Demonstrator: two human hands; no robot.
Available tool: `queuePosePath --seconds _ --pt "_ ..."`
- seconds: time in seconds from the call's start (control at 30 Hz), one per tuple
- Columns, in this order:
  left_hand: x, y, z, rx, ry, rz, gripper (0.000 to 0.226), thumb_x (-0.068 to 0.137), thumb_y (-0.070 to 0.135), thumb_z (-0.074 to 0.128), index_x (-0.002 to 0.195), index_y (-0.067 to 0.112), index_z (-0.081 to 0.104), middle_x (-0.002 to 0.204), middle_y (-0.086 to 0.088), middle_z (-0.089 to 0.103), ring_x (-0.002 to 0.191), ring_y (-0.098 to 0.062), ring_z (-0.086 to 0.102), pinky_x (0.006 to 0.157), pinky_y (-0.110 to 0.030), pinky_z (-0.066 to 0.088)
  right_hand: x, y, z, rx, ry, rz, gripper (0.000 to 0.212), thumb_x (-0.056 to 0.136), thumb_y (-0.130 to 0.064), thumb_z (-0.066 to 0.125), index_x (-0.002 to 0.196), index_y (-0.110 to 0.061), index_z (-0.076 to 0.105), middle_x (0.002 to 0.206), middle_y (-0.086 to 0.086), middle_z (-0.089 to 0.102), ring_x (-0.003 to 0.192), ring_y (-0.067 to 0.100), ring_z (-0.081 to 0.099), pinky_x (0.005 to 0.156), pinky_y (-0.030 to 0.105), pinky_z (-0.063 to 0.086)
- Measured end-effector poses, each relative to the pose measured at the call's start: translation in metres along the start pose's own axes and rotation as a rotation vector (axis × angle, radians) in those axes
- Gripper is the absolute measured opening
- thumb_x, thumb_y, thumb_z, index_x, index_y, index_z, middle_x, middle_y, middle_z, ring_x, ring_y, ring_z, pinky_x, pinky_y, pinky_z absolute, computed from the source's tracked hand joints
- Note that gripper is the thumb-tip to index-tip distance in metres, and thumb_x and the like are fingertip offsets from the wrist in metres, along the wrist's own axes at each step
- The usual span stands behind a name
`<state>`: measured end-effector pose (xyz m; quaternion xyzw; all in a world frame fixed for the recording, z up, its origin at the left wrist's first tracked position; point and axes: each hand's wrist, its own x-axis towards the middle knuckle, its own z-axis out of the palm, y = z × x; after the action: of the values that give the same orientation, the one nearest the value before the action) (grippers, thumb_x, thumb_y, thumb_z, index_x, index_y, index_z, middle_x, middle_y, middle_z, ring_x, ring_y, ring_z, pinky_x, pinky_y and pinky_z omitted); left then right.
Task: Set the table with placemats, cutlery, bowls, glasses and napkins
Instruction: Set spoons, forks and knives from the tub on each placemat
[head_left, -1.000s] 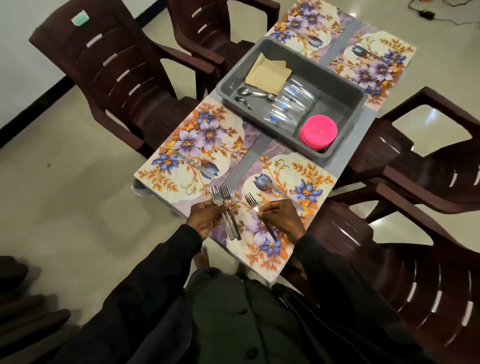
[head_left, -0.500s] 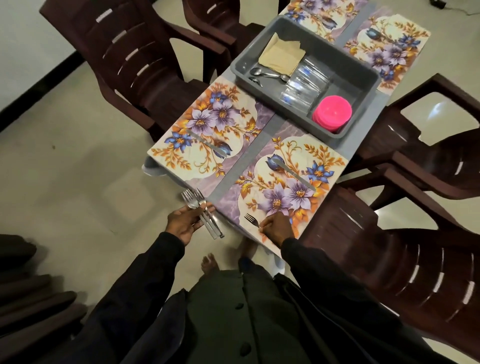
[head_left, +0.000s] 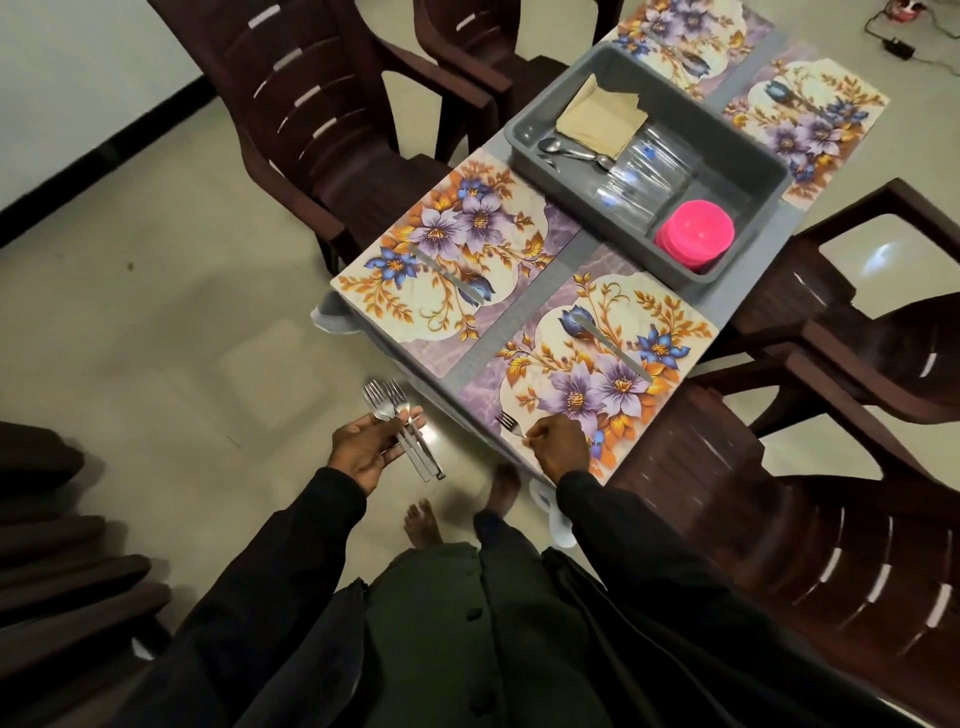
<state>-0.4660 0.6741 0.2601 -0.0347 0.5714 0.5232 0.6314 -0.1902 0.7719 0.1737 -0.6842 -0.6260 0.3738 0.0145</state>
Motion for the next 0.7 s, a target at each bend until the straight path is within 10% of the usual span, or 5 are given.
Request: queuePosePath --seconds 0.5,0.7 --pt "-0.008 0.010 -0.018 -0.027 -0.039 -0.019 0.039 0.095 0.000 0.065 0.133 -0.007 0.059 0.120 -0.022 0.073 0.111 -0.033 0.072 0.094 -0.041 0.060 -0.010 -0.016 -0.005 0.046 0.092 -0.098 0.007 0.086 -0.018 0.073 0.084 -0.013 0.076 0.083 -0.001 0.073 0.078 0.015 0.065 0.073 0.034 0.055" --pt "-0.018 0.029 -0.027 -0.079 -0.113 -0.017 0.034 0.100 0.001 0.058 0.133 -0.009 0.056 0.125 -0.025 0.070 0.118 -0.037 0.068 0.104 -0.048 0.054 -0.046 -0.117 -0.014 0.352 -0.214 -0.358 0.006 0.091 -0.018 0.074 0.092 -0.015 0.079 0.084 -0.002 0.075 0.079 0.013 0.070 0.076 0.018 0.057"
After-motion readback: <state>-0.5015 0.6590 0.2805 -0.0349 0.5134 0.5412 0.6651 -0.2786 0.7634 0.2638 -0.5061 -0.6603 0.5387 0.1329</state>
